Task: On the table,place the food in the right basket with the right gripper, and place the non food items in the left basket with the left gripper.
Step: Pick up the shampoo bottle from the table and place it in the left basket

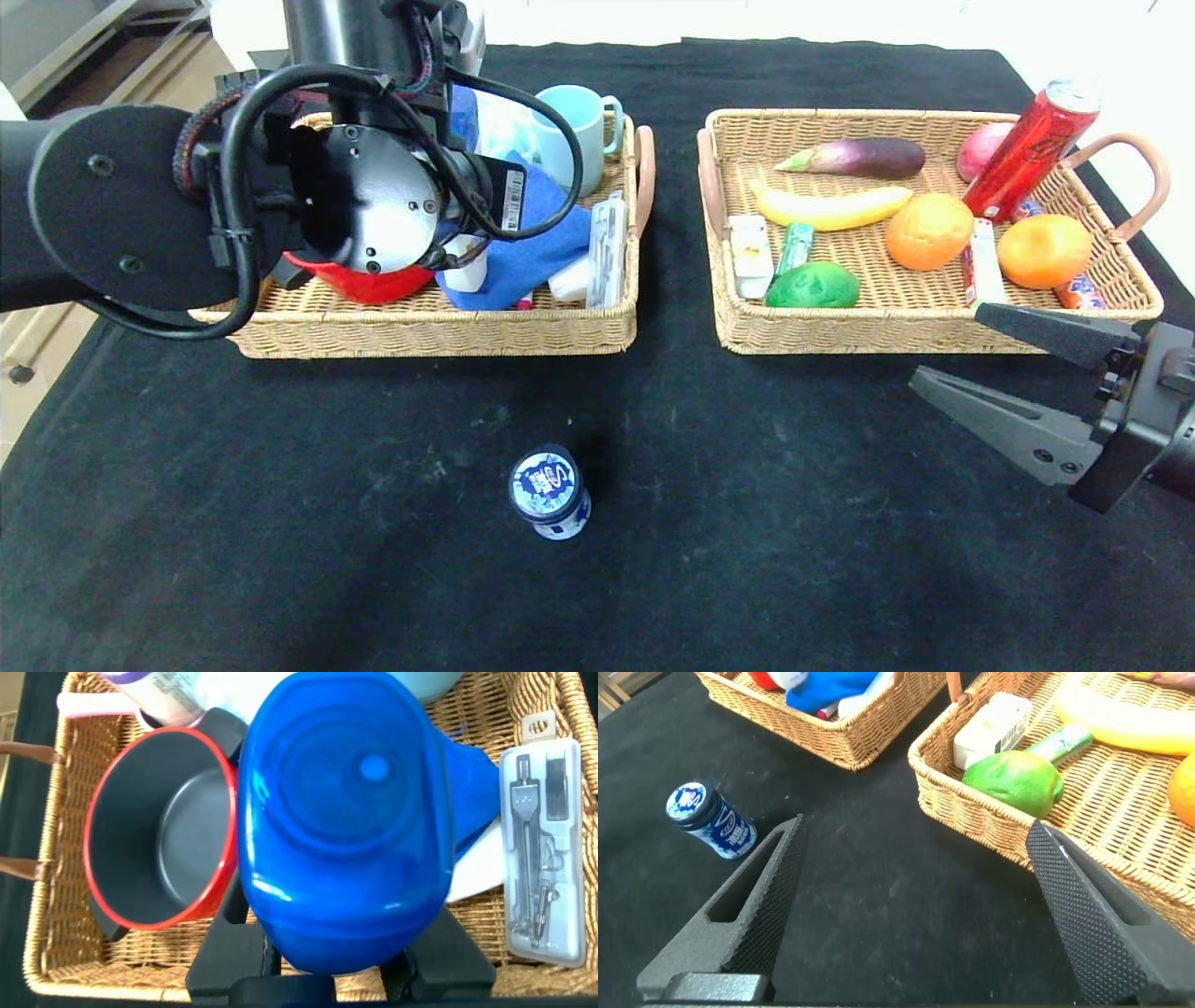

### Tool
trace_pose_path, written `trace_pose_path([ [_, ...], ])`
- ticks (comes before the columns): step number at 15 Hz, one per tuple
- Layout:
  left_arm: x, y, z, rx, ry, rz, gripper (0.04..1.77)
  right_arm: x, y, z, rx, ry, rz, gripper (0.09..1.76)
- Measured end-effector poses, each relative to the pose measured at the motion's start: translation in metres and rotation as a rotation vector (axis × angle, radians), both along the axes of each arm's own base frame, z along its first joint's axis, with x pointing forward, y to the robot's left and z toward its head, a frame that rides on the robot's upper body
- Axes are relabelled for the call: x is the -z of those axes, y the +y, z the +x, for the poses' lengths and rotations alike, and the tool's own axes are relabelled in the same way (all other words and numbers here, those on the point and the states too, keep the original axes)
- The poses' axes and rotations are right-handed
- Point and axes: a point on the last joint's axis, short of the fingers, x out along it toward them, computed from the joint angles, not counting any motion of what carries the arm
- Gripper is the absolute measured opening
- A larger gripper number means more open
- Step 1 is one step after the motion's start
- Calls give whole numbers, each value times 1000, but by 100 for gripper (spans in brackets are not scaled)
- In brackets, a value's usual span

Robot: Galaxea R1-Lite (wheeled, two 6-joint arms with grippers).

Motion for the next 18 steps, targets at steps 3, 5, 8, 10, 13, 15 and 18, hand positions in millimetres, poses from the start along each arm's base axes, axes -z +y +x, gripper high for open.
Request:
trace_pose_path([
  [3,3,-2,10,-15,0,-4,61,0,-1,0,3,-2,1,171],
  [5,5,-3,14,-25,3,-2,61,-1,-1,0,5,-5,2,171],
  [8,8,-5,18,-37,5,0,79,-1,-1,0,6,-5,2,171],
  [10,9,-5,19,-37,4,-1,100,-1,-1,0,6,-6,2,171],
  [13,9,-6,19,-37,3,-3,123,-1,-1,0,6,-5,2,171],
  [15,9,-6,18,-35,2,-4,134,-1,-1,0,6,-5,2,171],
  [18,3,-7,12,-19,-11,-16,146,-1,-1,0,6,-5,2,171],
])
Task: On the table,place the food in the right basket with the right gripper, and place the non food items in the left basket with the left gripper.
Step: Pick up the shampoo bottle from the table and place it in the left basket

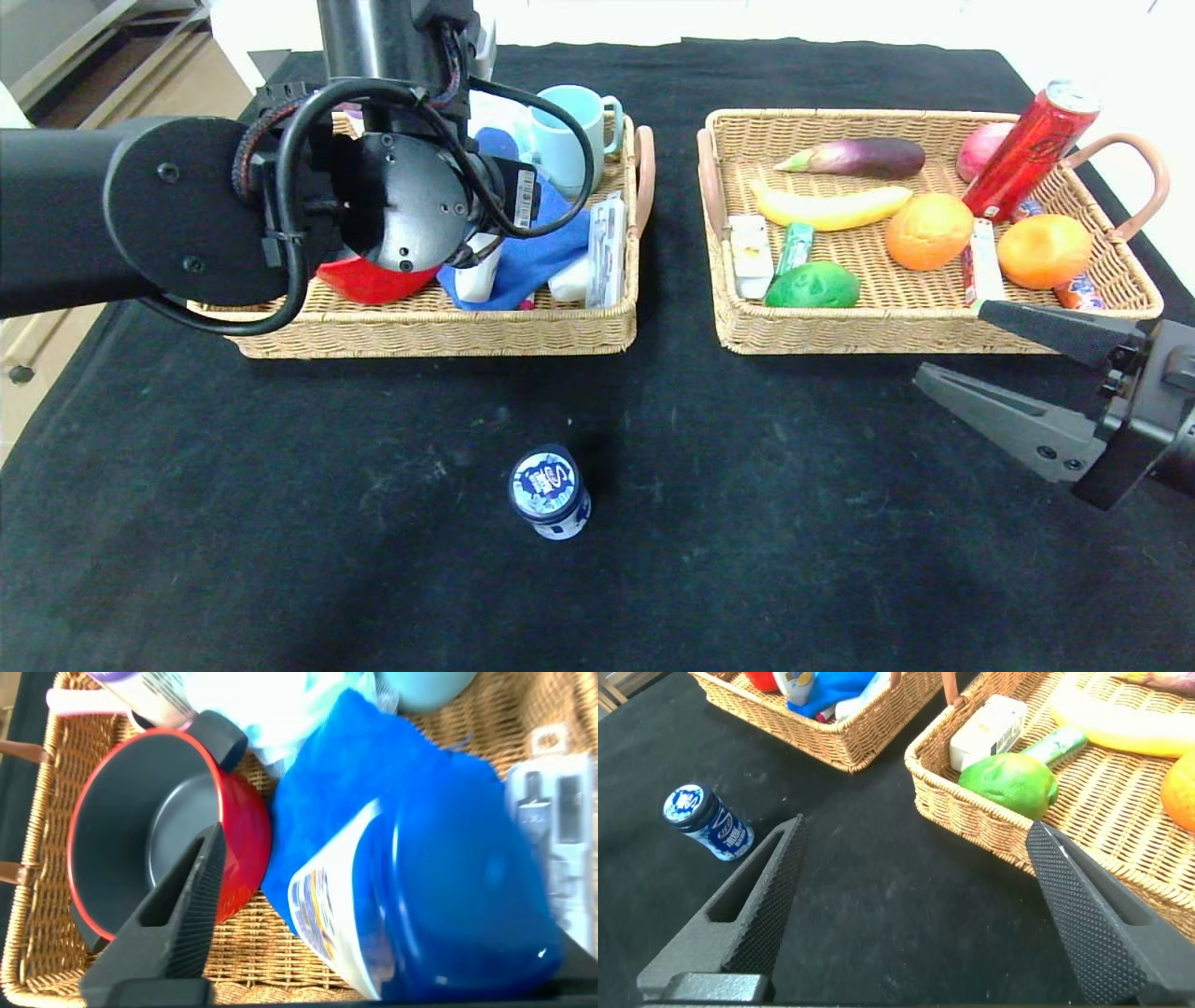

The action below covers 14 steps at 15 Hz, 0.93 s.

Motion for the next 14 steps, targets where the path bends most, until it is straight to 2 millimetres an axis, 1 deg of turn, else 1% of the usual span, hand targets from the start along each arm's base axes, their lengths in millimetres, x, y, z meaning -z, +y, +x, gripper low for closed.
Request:
trace_pose_path([
  [6,-20,1,-33,82,-38,-60,159,0,0,0,0,0,-1,171],
  [9,-22,4,-46,106,-40,-77,163,0,0,0,1,1,-1,171],
  [11,-23,6,-51,109,-40,-88,165,1,0,0,0,1,-2,171],
  [14,-17,7,-60,123,-21,-99,167,1,0,0,1,1,-2,171],
])
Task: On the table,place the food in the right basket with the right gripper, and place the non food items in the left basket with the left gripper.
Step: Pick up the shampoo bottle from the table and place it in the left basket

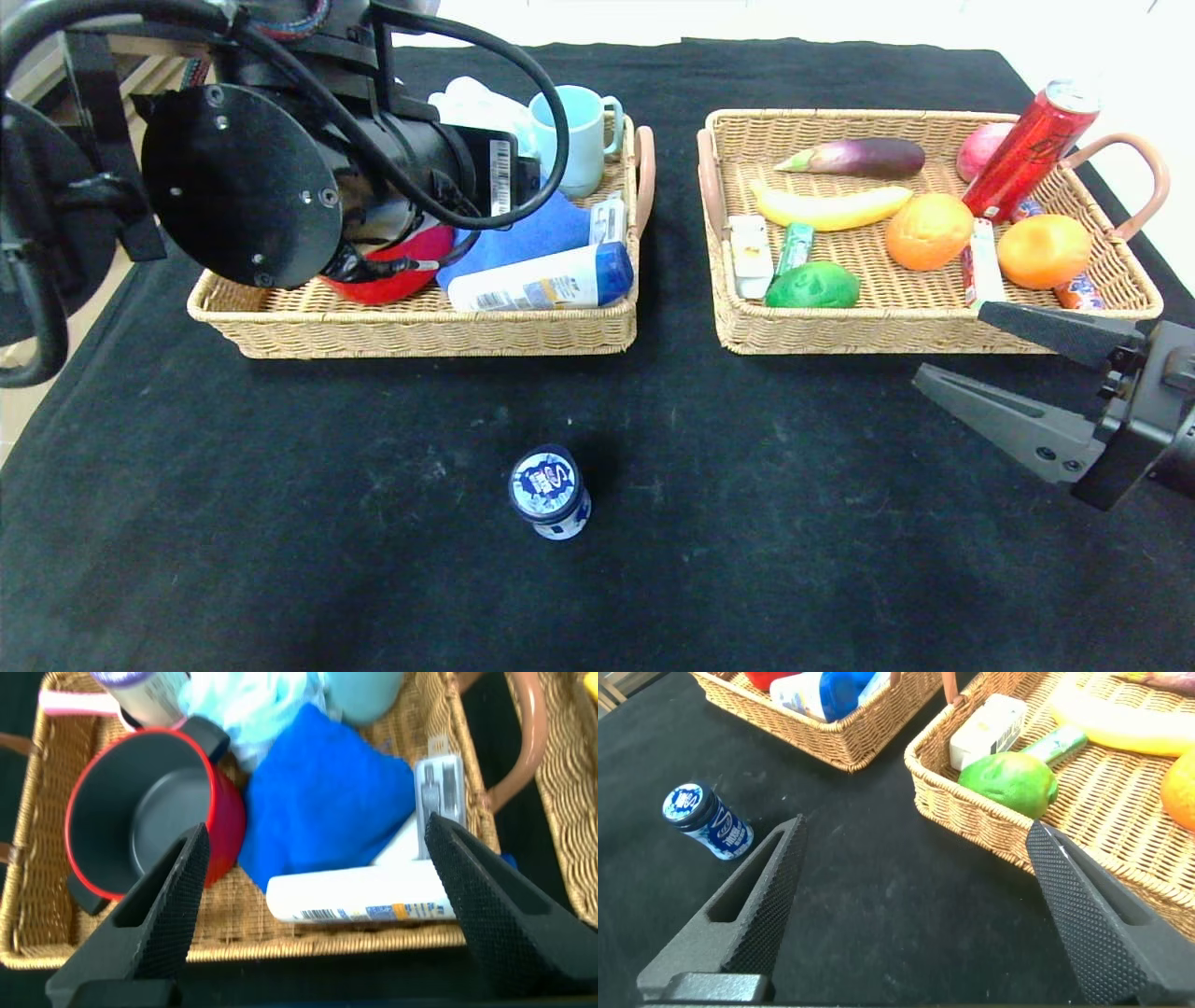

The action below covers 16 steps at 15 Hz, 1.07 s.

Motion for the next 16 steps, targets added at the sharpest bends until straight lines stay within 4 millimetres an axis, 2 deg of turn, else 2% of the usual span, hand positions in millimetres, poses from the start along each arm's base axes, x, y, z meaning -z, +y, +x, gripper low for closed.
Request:
trace_pose_path([
  [5,21,2,-20,57,61,13,169,1,0,0,0,5,-2,171],
  [11,43,-10,-45,195,134,-9,170,1,0,1,1,5,-1,171],
  [16,75,-18,-58,243,302,11,171,1,0,1,3,3,-1,171],
])
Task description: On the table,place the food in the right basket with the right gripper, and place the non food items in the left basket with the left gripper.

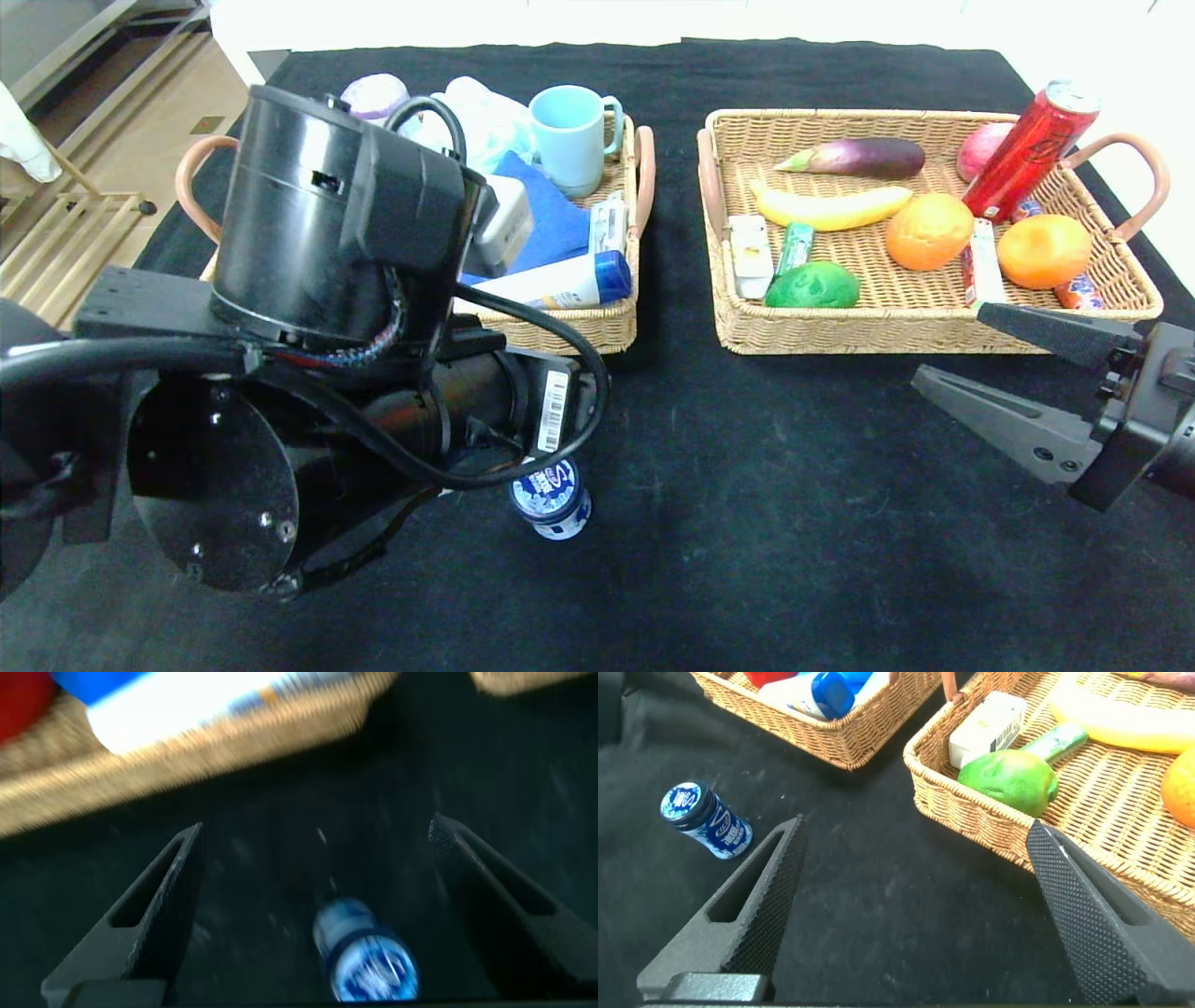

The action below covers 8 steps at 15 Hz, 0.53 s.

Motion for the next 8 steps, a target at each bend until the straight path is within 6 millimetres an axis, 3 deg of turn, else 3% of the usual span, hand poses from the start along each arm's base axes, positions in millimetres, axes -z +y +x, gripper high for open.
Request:
trace_pose_path([
  [8,41,-1,-12,52,134,83,171,0,0,0,0,0,0,171],
])
